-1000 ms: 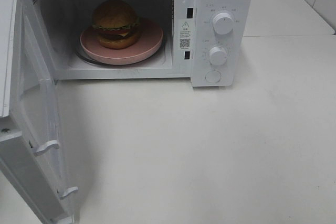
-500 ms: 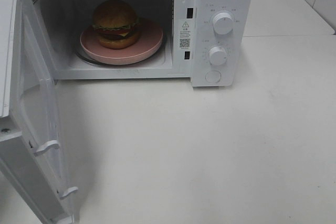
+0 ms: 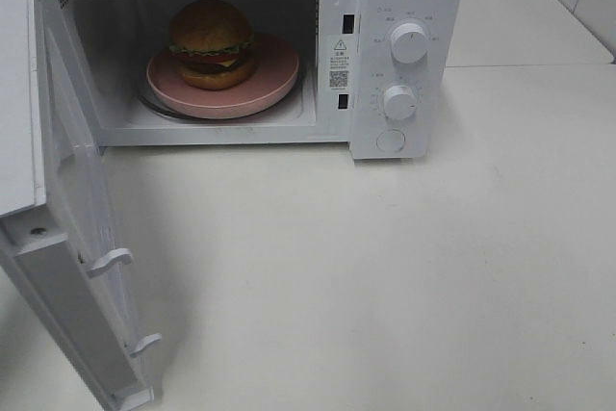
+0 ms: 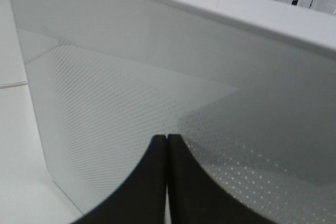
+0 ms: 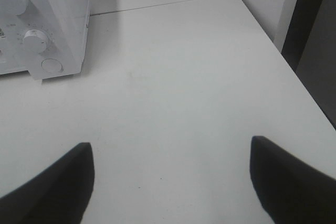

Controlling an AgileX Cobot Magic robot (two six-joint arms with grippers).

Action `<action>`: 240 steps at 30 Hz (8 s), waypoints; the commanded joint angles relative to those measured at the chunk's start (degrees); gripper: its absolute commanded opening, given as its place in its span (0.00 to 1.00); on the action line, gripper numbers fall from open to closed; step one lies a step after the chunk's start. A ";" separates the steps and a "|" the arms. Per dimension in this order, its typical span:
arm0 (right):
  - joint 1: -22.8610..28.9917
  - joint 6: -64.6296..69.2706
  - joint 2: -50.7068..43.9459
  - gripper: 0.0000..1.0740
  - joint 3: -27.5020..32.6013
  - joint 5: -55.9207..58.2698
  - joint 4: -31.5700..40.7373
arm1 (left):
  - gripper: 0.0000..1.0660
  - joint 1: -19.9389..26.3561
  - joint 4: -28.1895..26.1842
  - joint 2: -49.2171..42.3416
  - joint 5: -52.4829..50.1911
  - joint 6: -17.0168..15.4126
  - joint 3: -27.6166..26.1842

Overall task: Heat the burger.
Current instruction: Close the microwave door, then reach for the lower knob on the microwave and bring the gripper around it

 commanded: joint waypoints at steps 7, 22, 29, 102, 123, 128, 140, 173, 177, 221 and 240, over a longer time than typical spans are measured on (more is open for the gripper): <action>-0.40 0.52 -1.38 0.71 -0.06 0.00 0.06 | 0.00 -11.52 -14.38 3.95 -1.32 6.53 -0.46; -0.40 0.52 -1.38 0.71 -0.06 0.00 0.06 | 0.00 -26.70 -26.81 13.69 -1.72 7.68 -11.23; -0.40 0.52 -1.38 0.71 -0.06 0.00 0.06 | 0.00 -33.17 -34.03 17.36 -0.29 10.60 -16.04; -0.40 0.52 -1.38 0.71 -0.06 0.00 0.06 | 0.95 -52.83 -34.84 25.78 67.95 13.92 -53.00; -0.40 0.52 -1.38 0.71 -0.06 0.00 0.06 | 0.94 -52.88 -39.42 15.76 108.00 13.98 -53.06; -0.40 0.52 -1.38 0.71 -0.06 0.00 0.06 | 0.94 -46.47 -41.31 11.97 114.71 14.90 -53.00; -0.40 0.52 -1.38 0.71 -0.06 0.00 0.06 | 0.94 -20.23 -45.72 0.17 121.87 23.95 -52.60; -0.40 0.52 -1.38 0.71 -0.06 0.00 0.06 | 0.94 -1.60 -48.64 -37.01 114.65 30.83 -17.36; -0.40 0.52 -1.38 0.71 -0.06 0.00 0.06 | 0.94 -1.60 -47.27 -41.60 115.85 30.65 -16.79; -0.40 0.52 -0.69 0.71 -0.06 0.00 0.06 | 0.94 -1.60 -49.33 -81.02 115.62 30.54 -16.73; -0.40 0.52 -0.69 0.71 -0.06 0.00 0.06 | 0.94 -1.60 -49.33 -81.02 115.62 30.54 -16.73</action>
